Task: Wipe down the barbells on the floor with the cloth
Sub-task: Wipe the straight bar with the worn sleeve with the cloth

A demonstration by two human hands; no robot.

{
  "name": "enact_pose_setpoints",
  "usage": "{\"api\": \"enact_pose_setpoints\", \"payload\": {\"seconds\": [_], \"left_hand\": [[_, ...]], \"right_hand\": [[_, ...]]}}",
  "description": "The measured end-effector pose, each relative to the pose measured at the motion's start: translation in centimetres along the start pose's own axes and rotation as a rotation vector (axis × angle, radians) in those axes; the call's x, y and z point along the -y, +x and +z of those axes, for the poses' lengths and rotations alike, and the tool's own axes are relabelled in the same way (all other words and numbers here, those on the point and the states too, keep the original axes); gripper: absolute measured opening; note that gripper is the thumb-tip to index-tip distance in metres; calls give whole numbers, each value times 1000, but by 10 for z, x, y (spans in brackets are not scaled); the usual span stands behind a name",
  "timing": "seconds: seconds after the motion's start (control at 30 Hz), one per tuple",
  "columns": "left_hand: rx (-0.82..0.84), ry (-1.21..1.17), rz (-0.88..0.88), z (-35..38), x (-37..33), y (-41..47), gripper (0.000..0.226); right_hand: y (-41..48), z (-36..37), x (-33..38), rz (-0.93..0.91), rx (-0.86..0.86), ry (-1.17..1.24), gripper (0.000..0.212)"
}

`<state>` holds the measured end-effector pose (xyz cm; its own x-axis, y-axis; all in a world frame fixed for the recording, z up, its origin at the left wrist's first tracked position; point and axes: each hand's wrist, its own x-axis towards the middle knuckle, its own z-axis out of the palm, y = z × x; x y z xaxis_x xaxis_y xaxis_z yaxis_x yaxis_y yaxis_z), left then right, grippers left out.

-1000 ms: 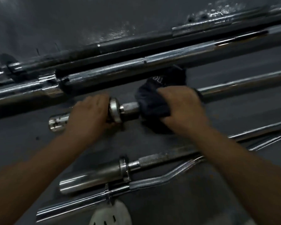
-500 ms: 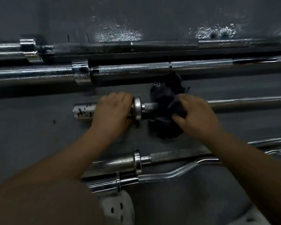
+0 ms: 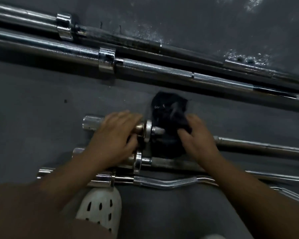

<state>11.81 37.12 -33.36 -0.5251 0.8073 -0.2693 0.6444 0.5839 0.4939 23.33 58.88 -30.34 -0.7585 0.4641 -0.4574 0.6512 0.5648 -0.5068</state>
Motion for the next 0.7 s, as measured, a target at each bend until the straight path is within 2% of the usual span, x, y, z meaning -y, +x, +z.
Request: {"api": "enact_pose_setpoints", "payload": {"seconds": [0.07, 0.13, 0.2, 0.27, 0.33, 0.43, 0.5, 0.6, 0.7], "left_hand": [[-65, 169, -62, 6, 1, 8, 55], [-97, 236, -80, 11, 1, 12, 54], [-99, 249, -55, 11, 2, 16, 53], [-97, 266, -46, 6, 5, 22, 50], [-122, 274, -40, -1, 9, 40, 47], [-219, 301, 45, -7, 19, 68, 35], [-301, 330, 95, -7, 23, 77, 30], [-341, 317, 102, -7, 24, 76, 30], [-323, 244, 116, -13, 25, 84, 37]], "right_hand": [[-3, 33, 17, 99, -89, -61, 43], [-20, 55, 26, -11, -76, -145, 62], [-22, 39, 17, -132, 24, -142, 69], [-13, 7, 5, -230, 145, -117, 60], [9, -17, 1, -279, 147, -121, 50], [35, -3, 13, -80, 3, -15, 50], [30, 29, 28, -26, -20, -206, 56], [10, 30, 29, -182, -22, -255, 59], [-1, -7, 11, -337, 110, -273, 44]]}}
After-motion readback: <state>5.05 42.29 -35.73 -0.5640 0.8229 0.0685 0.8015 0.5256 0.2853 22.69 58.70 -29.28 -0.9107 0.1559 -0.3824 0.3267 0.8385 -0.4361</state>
